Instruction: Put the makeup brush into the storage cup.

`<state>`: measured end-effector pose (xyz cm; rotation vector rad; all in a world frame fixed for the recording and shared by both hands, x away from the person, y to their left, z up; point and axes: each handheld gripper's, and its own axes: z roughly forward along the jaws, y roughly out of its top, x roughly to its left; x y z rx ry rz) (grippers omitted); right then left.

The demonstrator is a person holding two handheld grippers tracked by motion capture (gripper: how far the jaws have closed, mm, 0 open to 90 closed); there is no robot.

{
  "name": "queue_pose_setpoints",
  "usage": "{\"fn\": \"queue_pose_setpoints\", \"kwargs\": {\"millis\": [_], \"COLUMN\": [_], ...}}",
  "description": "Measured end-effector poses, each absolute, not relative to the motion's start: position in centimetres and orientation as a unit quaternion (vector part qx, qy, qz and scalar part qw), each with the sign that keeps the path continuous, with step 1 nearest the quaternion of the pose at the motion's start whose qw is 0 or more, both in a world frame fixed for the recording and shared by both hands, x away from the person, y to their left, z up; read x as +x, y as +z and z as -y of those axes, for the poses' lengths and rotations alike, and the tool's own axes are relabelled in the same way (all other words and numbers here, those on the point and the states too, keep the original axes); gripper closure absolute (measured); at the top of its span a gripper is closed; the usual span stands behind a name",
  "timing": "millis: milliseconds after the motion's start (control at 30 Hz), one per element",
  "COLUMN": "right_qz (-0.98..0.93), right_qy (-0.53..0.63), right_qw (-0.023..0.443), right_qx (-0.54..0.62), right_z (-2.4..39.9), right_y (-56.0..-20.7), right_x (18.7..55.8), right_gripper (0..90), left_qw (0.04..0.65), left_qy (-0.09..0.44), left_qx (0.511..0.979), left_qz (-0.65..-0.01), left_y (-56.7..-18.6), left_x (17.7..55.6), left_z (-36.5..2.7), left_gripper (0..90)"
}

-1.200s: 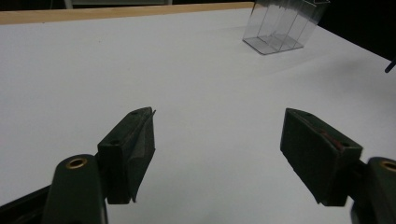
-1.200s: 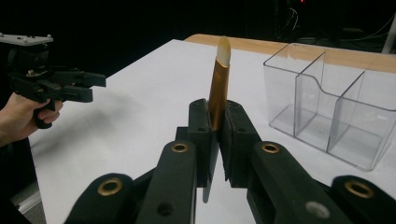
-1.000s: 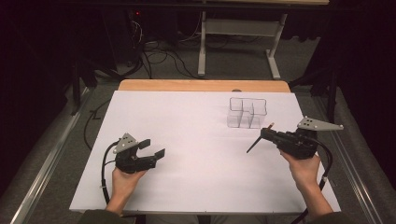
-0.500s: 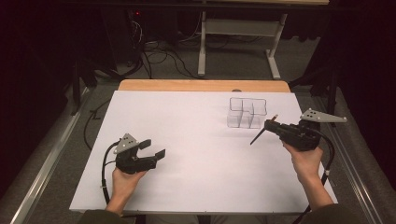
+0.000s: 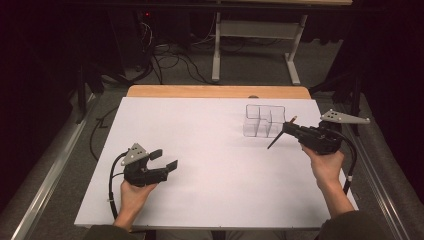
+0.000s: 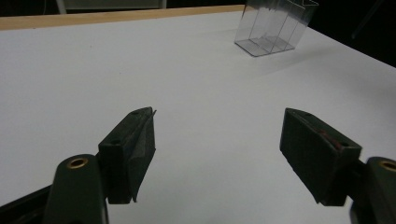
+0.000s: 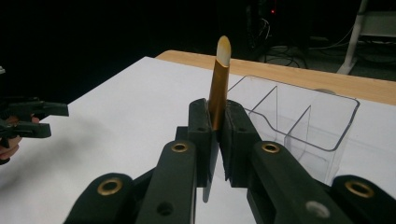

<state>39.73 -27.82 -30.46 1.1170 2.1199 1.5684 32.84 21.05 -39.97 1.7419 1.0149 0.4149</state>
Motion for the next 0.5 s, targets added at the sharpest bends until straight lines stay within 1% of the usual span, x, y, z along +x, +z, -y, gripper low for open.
{"fn": "queue_pose_setpoints", "kwargs": {"millis": [500], "right_qz": [-0.735], "right_qy": [0.529], "right_qw": [0.154], "right_qx": [0.395], "right_z": [27.7], "right_y": [-29.2], "right_x": [41.3], "right_gripper": [85.5], "left_qw": [0.513], "left_qy": [0.176], "left_qx": [0.729], "left_qz": [-0.417], "left_y": [-39.9], "left_x": [32.8], "left_z": [-20.7], "left_gripper": [27.4]}}
